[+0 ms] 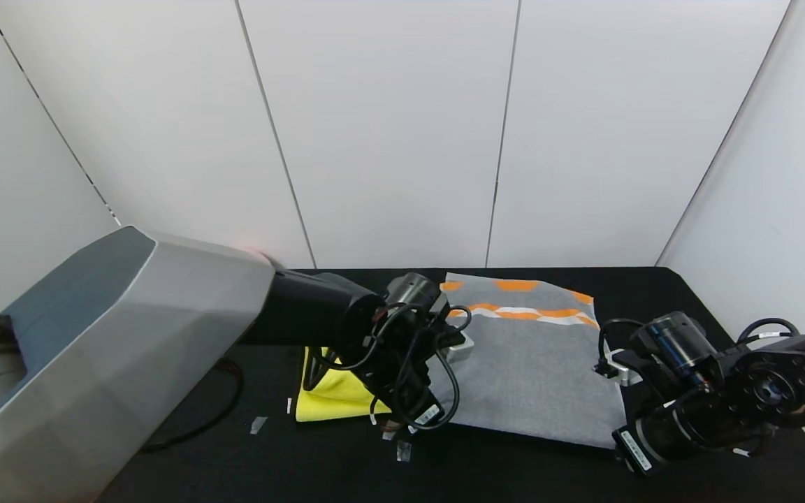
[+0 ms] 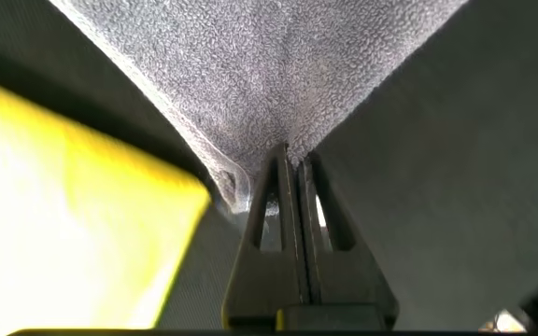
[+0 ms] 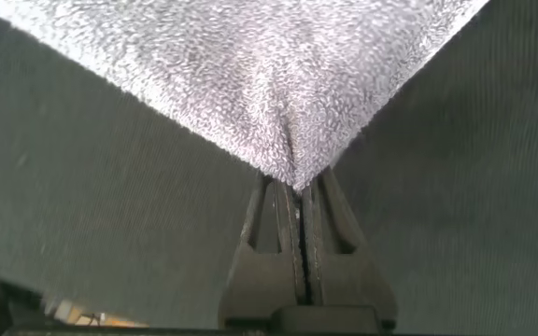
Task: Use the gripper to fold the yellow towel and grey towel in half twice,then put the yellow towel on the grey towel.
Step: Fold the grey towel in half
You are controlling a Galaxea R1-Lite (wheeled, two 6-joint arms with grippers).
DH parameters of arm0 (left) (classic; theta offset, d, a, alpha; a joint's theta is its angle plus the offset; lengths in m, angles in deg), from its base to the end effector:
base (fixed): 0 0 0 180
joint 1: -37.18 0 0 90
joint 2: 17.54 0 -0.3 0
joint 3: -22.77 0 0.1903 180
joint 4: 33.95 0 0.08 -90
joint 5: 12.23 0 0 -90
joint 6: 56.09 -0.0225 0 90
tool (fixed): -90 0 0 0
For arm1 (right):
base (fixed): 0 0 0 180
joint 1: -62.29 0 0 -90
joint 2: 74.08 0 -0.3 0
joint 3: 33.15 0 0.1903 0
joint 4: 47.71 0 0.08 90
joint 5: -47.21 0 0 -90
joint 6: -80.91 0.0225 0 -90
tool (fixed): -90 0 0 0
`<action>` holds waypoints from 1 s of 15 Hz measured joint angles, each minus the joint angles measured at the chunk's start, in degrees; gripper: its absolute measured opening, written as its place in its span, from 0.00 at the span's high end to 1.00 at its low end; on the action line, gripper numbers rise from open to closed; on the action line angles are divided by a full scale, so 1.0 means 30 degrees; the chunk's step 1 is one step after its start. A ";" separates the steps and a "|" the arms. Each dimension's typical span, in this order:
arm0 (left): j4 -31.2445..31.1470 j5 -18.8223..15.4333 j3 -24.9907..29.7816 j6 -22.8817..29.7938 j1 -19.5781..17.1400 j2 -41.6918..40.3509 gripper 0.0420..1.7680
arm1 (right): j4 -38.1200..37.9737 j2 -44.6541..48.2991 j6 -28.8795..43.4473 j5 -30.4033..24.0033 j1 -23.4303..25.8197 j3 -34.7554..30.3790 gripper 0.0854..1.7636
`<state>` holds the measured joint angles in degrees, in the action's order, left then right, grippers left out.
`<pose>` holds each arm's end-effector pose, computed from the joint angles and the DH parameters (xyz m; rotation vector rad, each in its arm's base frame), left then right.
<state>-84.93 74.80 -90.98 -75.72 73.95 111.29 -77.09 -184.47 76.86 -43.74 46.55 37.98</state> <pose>0.3305 -0.2484 0.0905 0.6350 1.0169 -0.8079 0.2783 0.0788 0.0653 -0.2164 1.1834 0.2978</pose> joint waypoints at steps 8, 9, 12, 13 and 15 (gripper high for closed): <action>0.0089 0.0256 0.4413 0.0366 0.1304 -0.3629 0.96 | -0.0593 0.3718 -0.0008 -0.0504 -0.1101 -0.2690 0.97; 0.0073 0.0301 0.4901 0.0370 0.1406 -0.4035 0.96 | -0.1069 0.4242 0.0000 -0.0601 -0.1158 -0.2922 0.97; 0.0118 0.0447 0.5742 0.0557 0.1573 -0.5006 0.96 | -0.1808 0.5660 0.0118 -0.0951 -0.1219 -0.3060 0.97; 0.0199 0.0740 0.5726 0.1081 0.1589 -0.5157 0.96 | -0.1808 0.5953 0.0175 -0.0951 -0.1195 -0.2905 0.97; 0.0703 0.1719 0.5209 0.2137 0.1625 -0.5230 0.96 | -0.1707 0.6221 0.0191 -0.0906 -0.0992 -0.2544 0.97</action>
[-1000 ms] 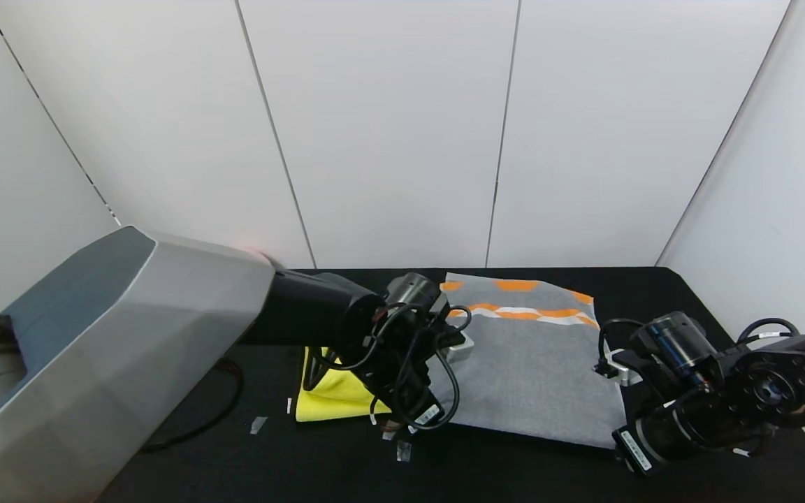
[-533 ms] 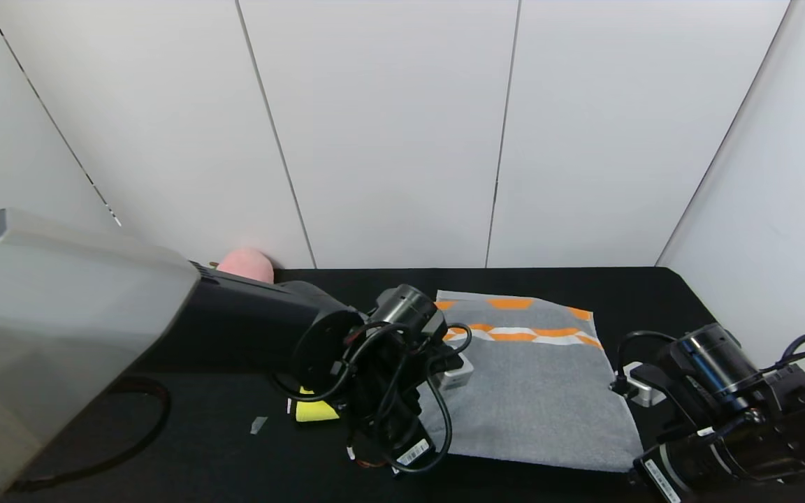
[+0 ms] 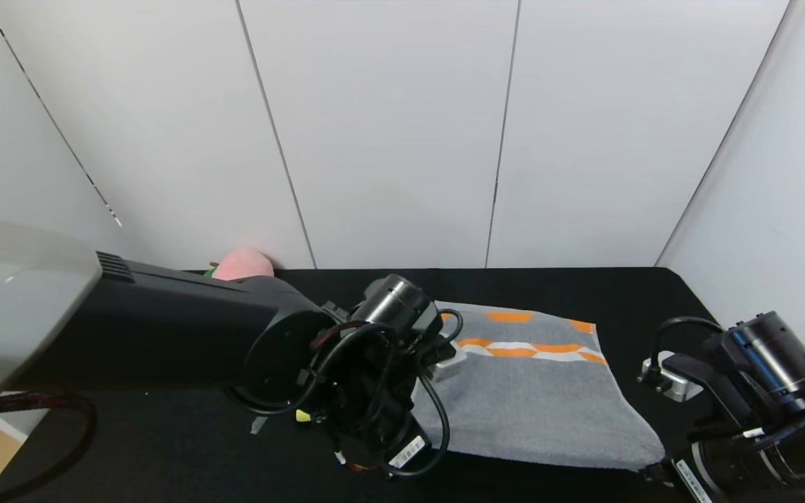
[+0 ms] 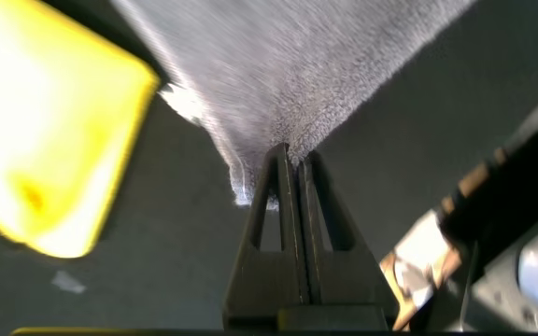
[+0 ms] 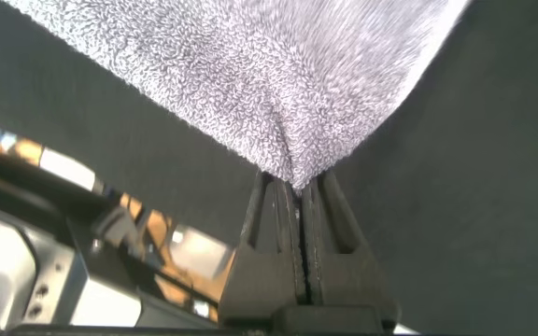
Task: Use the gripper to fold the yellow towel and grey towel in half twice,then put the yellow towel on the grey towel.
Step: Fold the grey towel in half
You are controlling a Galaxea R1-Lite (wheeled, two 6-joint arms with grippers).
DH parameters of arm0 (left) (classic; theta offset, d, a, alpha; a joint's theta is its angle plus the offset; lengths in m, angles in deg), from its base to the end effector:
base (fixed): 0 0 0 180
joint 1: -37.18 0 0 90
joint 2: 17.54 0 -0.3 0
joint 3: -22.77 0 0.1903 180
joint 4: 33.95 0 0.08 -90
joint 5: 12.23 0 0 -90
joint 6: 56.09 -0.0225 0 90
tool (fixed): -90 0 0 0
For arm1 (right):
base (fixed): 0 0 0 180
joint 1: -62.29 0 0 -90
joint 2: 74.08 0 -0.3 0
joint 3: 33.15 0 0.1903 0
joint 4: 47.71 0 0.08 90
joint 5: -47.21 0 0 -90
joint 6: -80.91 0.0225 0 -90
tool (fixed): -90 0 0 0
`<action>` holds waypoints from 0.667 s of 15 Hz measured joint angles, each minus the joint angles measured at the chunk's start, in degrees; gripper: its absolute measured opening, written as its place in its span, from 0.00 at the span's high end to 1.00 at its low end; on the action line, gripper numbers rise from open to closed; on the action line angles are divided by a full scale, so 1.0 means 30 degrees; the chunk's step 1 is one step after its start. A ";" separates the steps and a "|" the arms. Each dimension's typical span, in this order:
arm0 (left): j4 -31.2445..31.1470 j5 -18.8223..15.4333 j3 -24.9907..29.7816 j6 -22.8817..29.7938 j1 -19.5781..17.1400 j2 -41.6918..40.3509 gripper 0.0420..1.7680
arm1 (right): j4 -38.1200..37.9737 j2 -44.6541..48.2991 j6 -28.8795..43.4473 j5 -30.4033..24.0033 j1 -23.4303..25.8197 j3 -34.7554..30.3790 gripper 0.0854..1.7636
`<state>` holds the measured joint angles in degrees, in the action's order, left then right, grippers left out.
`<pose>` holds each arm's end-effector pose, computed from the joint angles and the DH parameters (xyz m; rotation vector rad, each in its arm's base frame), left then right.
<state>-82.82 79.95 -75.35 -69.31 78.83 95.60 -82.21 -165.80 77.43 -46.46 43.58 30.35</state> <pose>0.2597 -0.2298 0.1345 0.6247 0.9858 -0.7397 0.2114 0.0731 0.1188 -0.1980 1.0814 0.3839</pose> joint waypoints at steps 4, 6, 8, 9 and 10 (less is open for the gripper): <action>0.1788 0.0577 -0.1008 0.1215 -0.0191 0.0158 0.96 | 0.0053 -0.0049 0.0020 0.0146 0.0589 0.1394 0.97; 0.2109 0.1012 -0.1963 0.1991 -0.0232 0.0459 0.96 | 0.0061 -0.0313 0.0065 0.0150 0.0918 0.2206 0.97; 0.2178 0.1304 -0.3161 0.2162 -0.0366 0.0874 0.96 | 0.0098 -0.0813 0.0240 0.0195 0.1252 0.3133 0.97; 0.2190 0.1390 -0.3828 0.2198 -0.0467 0.1158 0.96 | 0.0110 -0.1150 0.0276 0.0211 0.1463 0.3592 0.97; 0.2198 0.1495 -0.4482 0.2280 -0.0577 0.1479 0.96 | 0.0171 -0.1564 0.0293 0.0223 0.1719 0.4104 0.97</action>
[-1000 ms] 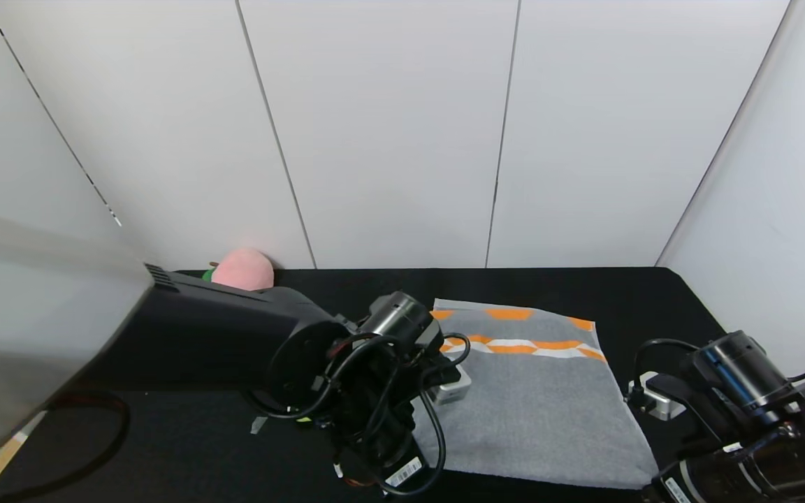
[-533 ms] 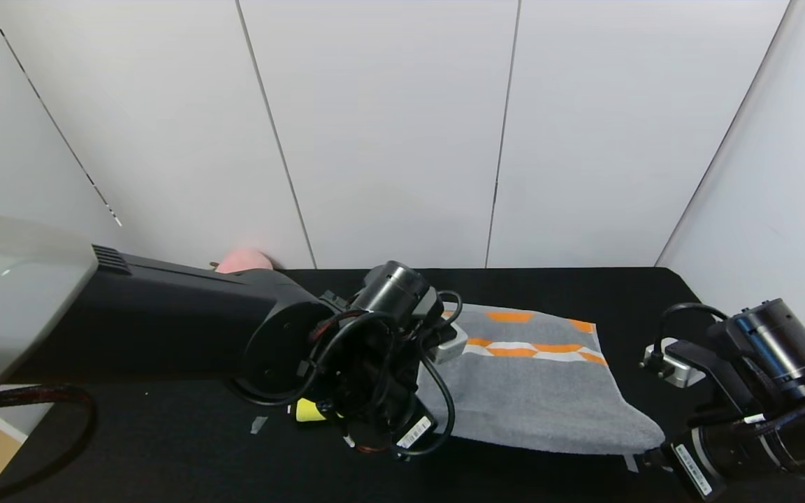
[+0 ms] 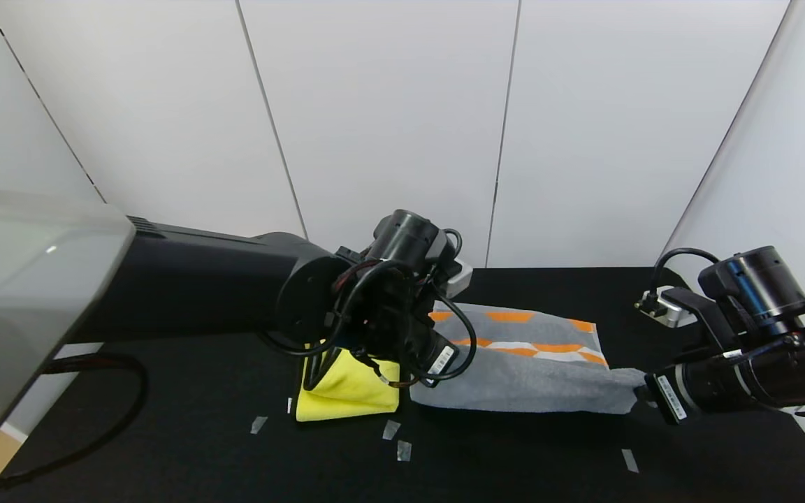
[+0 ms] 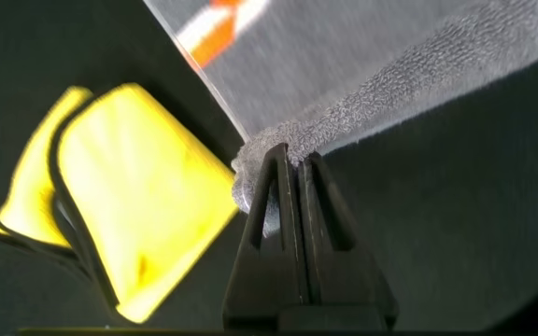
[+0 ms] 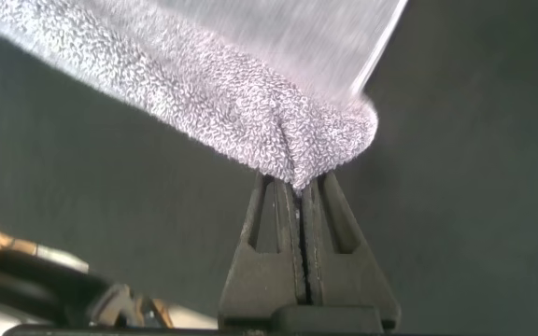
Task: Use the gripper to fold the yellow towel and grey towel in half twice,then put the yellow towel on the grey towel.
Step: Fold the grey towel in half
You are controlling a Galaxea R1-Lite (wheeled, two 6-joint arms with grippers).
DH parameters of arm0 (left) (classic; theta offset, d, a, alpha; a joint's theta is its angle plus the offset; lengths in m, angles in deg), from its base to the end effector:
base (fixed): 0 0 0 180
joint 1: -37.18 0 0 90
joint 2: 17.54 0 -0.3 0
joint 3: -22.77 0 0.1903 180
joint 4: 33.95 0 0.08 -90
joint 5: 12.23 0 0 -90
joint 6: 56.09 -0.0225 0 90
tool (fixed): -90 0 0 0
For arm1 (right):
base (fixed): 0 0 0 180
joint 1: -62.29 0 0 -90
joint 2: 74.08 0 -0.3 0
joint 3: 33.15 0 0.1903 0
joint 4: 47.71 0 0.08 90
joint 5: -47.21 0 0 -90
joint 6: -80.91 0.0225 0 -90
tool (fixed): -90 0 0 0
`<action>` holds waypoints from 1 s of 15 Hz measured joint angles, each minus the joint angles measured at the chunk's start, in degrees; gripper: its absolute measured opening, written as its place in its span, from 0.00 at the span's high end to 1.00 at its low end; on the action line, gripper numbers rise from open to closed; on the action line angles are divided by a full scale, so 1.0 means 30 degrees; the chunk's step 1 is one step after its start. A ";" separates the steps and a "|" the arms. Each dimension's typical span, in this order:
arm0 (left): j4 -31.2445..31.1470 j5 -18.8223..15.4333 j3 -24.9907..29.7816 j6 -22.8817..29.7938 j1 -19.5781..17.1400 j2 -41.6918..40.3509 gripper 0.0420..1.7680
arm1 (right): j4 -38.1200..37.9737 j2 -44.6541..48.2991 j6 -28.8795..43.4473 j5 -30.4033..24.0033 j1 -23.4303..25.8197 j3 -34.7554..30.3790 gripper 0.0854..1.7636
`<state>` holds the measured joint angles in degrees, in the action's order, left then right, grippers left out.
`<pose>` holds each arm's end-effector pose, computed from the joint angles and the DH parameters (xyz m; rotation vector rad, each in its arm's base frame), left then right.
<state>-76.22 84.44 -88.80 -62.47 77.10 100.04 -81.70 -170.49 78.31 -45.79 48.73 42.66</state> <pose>0.3056 -0.2523 0.1696 0.4404 0.7556 -0.5902 0.2632 0.0647 0.1477 -0.1296 0.9459 0.2884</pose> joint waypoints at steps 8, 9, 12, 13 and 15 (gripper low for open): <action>0.0037 0.0528 -0.5181 0.1414 -0.0996 0.3970 0.96 | 0.3304 -0.3629 0.1256 0.0024 0.0967 0.2150 0.97; 0.0057 0.0540 -0.5567 0.1642 -0.1061 0.4356 0.96 | 0.4003 -0.4153 0.1491 0.0033 0.1000 0.2263 0.97; 0.1093 0.0740 -0.6384 0.2007 -0.1195 0.5404 0.96 | 0.5417 -0.5474 0.1638 0.0183 0.1048 0.2418 0.97; 0.1577 0.0857 -0.6563 0.2056 -0.1260 0.5738 0.96 | 0.5689 -0.5827 0.1638 0.0228 0.1073 0.2426 0.97; 0.1987 0.0943 -0.6993 0.2101 -0.1434 0.6351 0.96 | 0.6412 -0.6494 0.1638 0.0244 0.1158 0.2503 0.97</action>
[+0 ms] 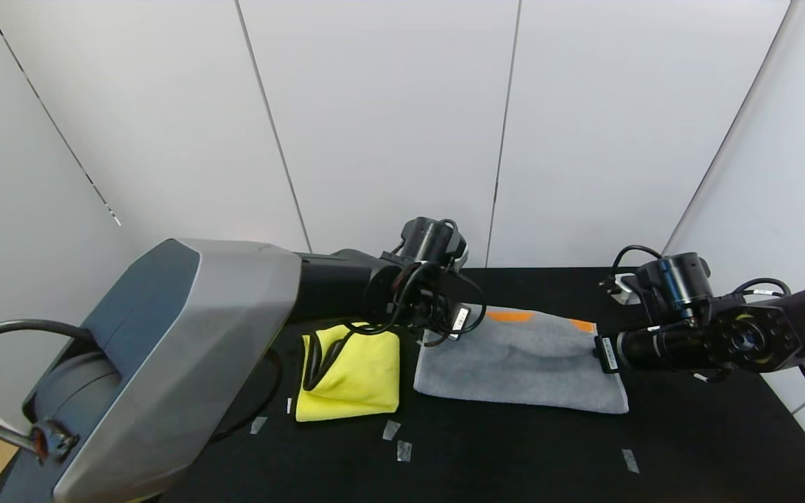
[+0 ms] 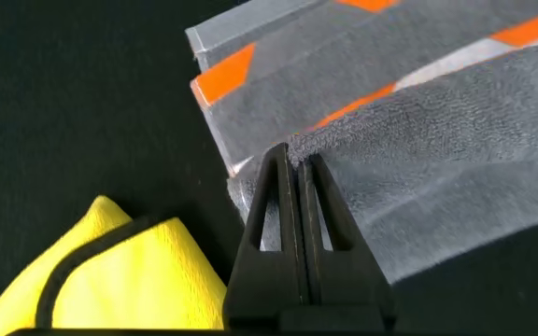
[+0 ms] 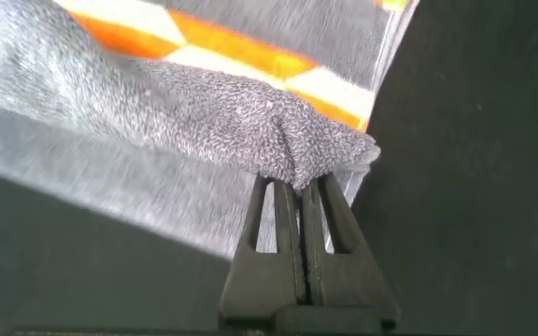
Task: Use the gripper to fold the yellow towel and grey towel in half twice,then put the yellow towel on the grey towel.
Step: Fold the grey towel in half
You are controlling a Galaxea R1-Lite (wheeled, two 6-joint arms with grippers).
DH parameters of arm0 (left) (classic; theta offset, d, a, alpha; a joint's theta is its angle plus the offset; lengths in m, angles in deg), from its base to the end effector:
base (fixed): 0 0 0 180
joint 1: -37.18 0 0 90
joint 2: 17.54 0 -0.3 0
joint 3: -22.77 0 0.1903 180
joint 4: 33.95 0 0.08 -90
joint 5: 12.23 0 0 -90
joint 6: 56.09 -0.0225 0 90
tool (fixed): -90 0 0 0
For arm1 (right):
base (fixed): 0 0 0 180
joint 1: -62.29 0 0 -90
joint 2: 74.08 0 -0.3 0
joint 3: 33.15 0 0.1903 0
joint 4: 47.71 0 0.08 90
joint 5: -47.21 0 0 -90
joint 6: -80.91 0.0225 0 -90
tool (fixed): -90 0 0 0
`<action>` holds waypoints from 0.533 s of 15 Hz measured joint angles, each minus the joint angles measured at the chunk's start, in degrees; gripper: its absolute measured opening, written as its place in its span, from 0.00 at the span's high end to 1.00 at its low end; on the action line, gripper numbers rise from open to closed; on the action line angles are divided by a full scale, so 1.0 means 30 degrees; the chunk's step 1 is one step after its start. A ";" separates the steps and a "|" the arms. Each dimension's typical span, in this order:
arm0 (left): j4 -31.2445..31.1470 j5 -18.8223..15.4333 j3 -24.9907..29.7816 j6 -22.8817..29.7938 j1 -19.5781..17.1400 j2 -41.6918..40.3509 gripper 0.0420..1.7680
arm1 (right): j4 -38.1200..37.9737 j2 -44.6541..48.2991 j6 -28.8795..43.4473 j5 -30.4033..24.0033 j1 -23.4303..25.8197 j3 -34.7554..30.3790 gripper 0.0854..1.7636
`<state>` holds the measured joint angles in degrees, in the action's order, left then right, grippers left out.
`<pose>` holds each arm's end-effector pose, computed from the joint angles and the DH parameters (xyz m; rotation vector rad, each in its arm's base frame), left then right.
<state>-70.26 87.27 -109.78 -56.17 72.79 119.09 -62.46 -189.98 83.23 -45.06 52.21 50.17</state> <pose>0.3971 -0.2798 0.1263 0.2740 0.6562 -0.4370 0.3551 0.0640 0.0920 -0.0183 0.8295 0.1864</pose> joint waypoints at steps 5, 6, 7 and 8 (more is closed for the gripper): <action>0.1369 0.0374 -0.1248 0.0882 -0.0321 0.1223 0.96 | 0.1504 -0.1187 0.0028 0.0329 0.0167 0.0081 0.97; 0.1735 0.0439 -0.1252 0.0906 -0.0341 0.1386 0.88 | 0.1650 -0.1333 0.0045 0.0358 0.0219 0.0081 0.89; 0.1825 0.0447 -0.1252 0.0906 -0.0378 0.1508 0.78 | 0.1780 -0.1418 0.0057 0.0374 0.0240 0.0089 0.79; 0.1808 0.0447 -0.1252 0.0963 -0.0406 0.1573 0.69 | 0.1995 -0.1471 0.0045 0.0382 0.0264 0.0098 0.70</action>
<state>-64.84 88.61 -113.53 -53.28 71.57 123.81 -56.47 -194.39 83.36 -43.91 53.00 50.47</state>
